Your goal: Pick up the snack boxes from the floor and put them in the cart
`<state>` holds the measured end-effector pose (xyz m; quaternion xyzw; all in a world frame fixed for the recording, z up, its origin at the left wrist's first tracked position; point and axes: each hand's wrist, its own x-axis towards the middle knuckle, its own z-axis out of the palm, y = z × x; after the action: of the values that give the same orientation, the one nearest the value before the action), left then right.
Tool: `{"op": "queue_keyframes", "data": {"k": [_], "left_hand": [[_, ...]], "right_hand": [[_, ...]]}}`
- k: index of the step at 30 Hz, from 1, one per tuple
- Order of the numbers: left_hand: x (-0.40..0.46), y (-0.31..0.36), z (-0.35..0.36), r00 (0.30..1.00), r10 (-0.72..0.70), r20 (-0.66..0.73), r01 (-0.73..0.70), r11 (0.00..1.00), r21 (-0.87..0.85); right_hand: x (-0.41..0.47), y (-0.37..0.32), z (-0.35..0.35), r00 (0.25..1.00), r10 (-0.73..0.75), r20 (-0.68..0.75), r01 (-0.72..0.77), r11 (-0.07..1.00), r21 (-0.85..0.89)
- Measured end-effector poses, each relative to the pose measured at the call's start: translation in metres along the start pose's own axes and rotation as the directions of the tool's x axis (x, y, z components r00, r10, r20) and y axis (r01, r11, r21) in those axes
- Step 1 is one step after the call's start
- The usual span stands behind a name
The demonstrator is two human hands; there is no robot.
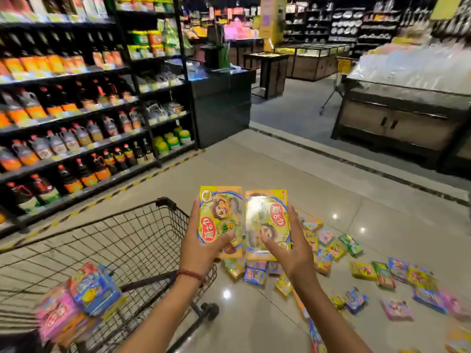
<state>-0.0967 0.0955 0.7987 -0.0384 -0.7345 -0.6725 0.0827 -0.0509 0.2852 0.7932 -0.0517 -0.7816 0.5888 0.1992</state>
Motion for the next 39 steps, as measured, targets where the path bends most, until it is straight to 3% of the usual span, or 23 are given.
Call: {"op": "queue_keyframes", "data": {"k": [10,19,28,34,39], "left_hand": [[0.041,-0.001,-0.155,0.951,0.010,-0.309,0.007,0.998,0.056],[0.074,-0.050,-0.291,0.862,-0.086,-0.499,0.102,0.995,0.003],[0.073,-0.133,-0.405,0.744,-0.247,-0.621,0.253,0.964,-0.079],[0.047,-0.205,-0.425,0.657,-0.355,-0.665,0.365,0.922,-0.132],[0.034,-0.268,-0.429,0.609,-0.448,-0.654,0.464,0.871,-0.164]], "right_hand": [[0.045,-0.060,0.152,0.961,-0.072,0.266,0.045,0.994,0.104],[0.060,-0.080,0.322,0.862,-0.056,0.504,0.000,0.994,0.111],[0.023,-0.047,0.469,0.716,0.022,0.698,-0.078,0.996,0.048],[-0.004,0.010,0.519,0.607,0.098,0.789,-0.080,0.995,-0.062],[-0.016,0.062,0.551,0.553,0.183,0.813,-0.181,0.979,-0.097]]}}
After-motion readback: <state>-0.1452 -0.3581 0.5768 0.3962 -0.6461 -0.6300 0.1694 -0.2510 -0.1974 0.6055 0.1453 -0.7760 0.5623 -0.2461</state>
